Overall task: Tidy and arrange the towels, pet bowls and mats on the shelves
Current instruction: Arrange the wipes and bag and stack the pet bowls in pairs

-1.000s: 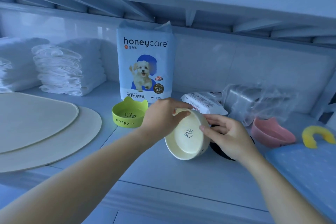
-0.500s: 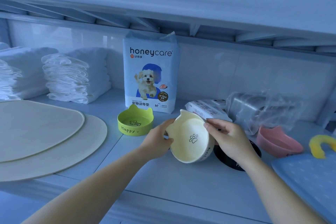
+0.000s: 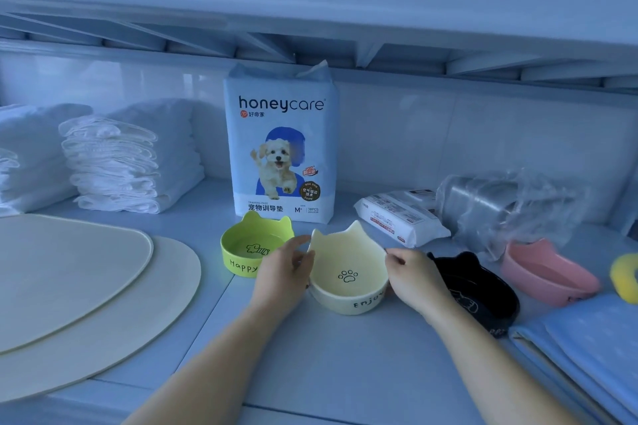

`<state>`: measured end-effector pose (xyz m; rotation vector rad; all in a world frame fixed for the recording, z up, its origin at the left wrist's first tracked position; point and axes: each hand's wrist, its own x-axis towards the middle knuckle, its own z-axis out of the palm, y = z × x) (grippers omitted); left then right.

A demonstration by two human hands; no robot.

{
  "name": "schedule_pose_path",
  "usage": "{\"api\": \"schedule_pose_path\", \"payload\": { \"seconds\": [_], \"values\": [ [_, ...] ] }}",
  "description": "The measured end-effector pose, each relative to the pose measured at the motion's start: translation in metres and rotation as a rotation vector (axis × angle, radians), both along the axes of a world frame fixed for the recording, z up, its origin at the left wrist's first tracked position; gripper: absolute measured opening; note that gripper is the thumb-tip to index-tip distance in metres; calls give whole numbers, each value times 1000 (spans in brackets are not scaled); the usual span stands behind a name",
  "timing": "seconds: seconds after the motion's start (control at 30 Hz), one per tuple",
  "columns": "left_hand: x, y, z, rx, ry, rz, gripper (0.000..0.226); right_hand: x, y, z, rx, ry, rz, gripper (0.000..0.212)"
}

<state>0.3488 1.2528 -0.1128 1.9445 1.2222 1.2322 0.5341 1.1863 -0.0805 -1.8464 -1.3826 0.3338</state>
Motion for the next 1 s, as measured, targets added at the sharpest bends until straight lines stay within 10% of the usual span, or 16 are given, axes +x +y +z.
{"api": "schedule_pose_path", "payload": {
  "seconds": [0.33, 0.57, 1.0],
  "values": [
    [7, 0, 1, -261, -214, -242, 69, 0, -3, -21, 10, -75, 6, 42],
    [5, -9, 3, 10, 173, -350, 86, -7, -11, -20, 152, -104, 42, 30],
    [5, -8, -3, 260, 283, -186, 76, 10, -29, -4, 109, -506, -163, 38]
  ]
}}
